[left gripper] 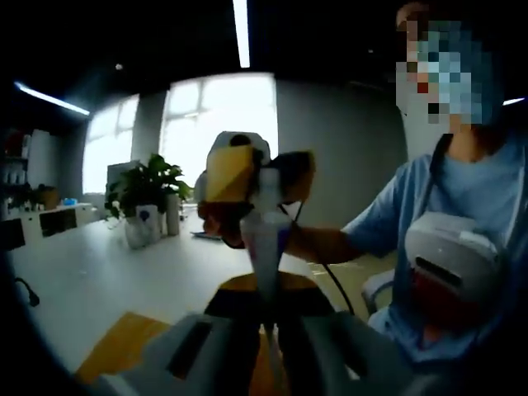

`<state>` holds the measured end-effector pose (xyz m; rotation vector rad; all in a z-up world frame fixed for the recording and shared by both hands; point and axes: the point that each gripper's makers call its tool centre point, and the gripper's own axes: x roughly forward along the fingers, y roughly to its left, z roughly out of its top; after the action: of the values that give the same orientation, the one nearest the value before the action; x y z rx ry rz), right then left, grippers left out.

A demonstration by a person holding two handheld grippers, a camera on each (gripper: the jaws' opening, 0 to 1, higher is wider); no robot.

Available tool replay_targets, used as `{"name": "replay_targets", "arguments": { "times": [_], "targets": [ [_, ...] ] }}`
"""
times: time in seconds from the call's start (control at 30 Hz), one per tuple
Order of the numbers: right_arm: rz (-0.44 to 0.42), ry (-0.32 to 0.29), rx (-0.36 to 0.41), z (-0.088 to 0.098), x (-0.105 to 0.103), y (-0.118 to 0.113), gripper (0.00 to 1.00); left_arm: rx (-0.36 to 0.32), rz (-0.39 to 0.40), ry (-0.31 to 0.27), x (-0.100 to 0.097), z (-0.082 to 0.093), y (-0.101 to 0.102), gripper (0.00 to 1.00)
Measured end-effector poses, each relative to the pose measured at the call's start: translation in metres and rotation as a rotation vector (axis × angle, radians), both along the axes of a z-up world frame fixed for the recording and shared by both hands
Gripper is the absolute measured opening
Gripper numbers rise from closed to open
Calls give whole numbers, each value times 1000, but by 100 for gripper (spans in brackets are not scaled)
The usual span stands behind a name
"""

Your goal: Pick up the toothpaste unscrew the cap squeeze it onto the small board screw the cap back on and return it to the table

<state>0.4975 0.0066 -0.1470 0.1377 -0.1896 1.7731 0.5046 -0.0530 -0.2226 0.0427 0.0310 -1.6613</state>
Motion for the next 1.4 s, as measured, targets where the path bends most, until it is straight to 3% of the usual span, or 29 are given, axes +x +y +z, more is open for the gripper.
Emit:
{"name": "replay_targets", "arguments": {
  "times": [0.17, 0.3, 0.37, 0.43, 0.5, 0.57, 0.63, 0.73, 0.8, 0.87, 0.9, 1.0, 1.13, 1.3, 1.4],
  "targets": [
    [-78, -31, -31, -5, 6, 2, 12, -1, 28, 0, 5, -1, 0, 4],
    [-147, -38, -58, -12, 10, 4, 25, -27, 53, 25, 11, 3, 3, 4],
    [-268, -21, 7, -2, 22, 1, 25, -24, 85, 18, 17, 2, 4, 4],
    [-486, 134, 128, 19, 44, -7, 24, -3, 150, 10, 28, -1, 6, 4],
    [-544, 121, 79, 17, 44, -6, 24, -8, 195, -9, 35, 0, 6, 4],
    [-674, 44, 28, 13, 49, -6, 25, -16, 225, 7, 40, 2, 8, 4],
    [-790, 8, -13, 7, 52, -7, 26, -2, 283, -26, 49, 1, 11, 4],
    [-911, 44, -35, -3, 57, -8, 26, 5, 313, -37, 53, 0, 13, 4],
    [-966, 105, 20, -5, 60, -8, 23, 2, 327, -35, 55, 0, 14, 4],
    [-981, 166, 36, -9, 63, -4, 17, 13, 380, -69, 62, -1, 17, 4],
    [-977, 149, 24, -11, 63, 1, 17, 29, 397, -94, 63, -2, 16, 4],
    [-1088, 119, 19, -12, 71, -4, 16, 11, 390, -68, 61, 0, 16, 4],
    [-1093, 67, 32, -6, 69, 0, 11, 14, 405, -95, 61, 1, 16, 4],
    [-1111, -19, -4, -3, 66, -3, 11, -11, 380, -72, 57, 5, 12, 4],
    [-1051, -12, 2, -3, 63, -2, 11, -25, 333, -36, 52, 5, 10, 4]
  ]
}}
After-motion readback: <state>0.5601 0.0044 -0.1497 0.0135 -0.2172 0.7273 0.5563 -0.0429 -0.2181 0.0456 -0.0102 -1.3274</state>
